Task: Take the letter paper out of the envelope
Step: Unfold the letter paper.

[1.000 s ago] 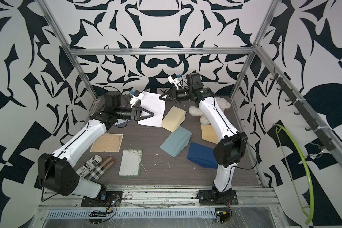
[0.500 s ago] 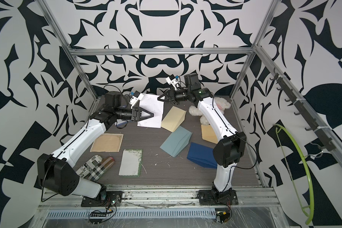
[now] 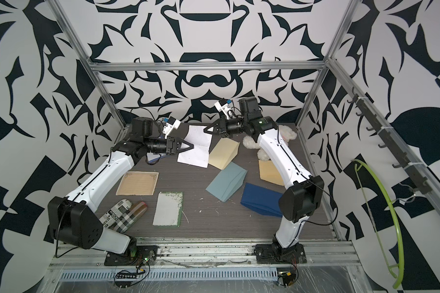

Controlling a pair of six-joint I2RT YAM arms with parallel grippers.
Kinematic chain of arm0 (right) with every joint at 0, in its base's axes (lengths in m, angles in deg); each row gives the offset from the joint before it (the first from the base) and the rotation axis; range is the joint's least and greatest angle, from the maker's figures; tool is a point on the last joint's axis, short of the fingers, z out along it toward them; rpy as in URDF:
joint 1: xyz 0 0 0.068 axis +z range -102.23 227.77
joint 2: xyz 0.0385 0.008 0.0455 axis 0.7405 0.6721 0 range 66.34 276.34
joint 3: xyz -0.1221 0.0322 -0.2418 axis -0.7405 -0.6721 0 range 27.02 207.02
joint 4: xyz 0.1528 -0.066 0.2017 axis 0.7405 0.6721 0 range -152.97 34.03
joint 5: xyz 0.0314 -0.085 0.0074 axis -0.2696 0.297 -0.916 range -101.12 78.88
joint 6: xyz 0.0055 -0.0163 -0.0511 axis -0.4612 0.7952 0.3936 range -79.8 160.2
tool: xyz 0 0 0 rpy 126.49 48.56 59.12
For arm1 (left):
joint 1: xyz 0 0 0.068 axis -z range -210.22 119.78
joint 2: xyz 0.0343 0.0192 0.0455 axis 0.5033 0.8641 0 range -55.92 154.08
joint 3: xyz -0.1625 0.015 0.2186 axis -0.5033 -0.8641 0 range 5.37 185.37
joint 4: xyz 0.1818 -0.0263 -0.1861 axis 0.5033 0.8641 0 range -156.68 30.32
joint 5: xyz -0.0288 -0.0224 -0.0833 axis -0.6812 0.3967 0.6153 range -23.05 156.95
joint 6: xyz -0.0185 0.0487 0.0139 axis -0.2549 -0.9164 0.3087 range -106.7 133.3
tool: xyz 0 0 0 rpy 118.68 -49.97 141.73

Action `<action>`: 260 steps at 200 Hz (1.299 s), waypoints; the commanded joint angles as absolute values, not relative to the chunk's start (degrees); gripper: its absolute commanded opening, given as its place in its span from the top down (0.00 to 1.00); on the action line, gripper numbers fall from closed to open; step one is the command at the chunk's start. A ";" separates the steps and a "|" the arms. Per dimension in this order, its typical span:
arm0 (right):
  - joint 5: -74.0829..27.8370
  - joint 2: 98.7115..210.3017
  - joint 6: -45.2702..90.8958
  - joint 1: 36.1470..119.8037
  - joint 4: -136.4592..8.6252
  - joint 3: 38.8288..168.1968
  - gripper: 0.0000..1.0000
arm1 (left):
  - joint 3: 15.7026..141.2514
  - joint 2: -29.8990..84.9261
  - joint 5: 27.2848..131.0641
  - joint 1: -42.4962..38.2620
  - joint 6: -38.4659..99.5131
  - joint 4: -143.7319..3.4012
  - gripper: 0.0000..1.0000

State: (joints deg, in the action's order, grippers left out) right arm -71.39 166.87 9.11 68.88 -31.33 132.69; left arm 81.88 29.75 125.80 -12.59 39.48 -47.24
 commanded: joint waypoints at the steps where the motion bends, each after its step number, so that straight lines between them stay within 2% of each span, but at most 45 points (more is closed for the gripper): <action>1: -71.33 164.60 9.72 69.22 -33.94 131.80 1.00 | 83.75 30.51 127.70 -12.73 39.78 -48.13 0.57; 20: -71.33 164.43 9.40 69.30 -34.64 131.71 1.00 | 83.99 30.89 128.04 -12.73 39.93 -48.11 0.58; 43: -71.44 164.38 9.35 69.30 -34.75 131.53 1.00 | 84.21 30.60 128.03 -12.73 39.95 -47.98 0.54; 88: -70.89 163.14 8.08 69.31 -37.39 129.50 1.00 | 84.47 31.40 127.69 -12.73 39.58 -45.67 0.78; 119: -70.80 162.25 6.89 69.31 -39.56 128.41 1.00 | 84.21 31.53 126.53 -12.73 39.49 -44.71 0.85; 166: -69.54 160.94 5.66 70.48 -40.30 127.00 1.00 | 84.47 31.81 123.11 -12.73 38.97 -41.75 0.91; 207: -63.98 160.04 7.02 71.88 -37.46 125.16 1.00 | 83.79 30.97 119.04 -12.64 39.76 -40.73 1.00; 245: -54.11 159.38 8.99 72.29 -33.13 124.63 1.00 | 83.68 29.89 114.91 -12.64 39.50 -38.04 1.00; 260: -47.86 158.57 9.98 72.29 -31.07 124.43 0.89 | 84.07 29.53 112.77 -12.63 39.20 -36.55 1.00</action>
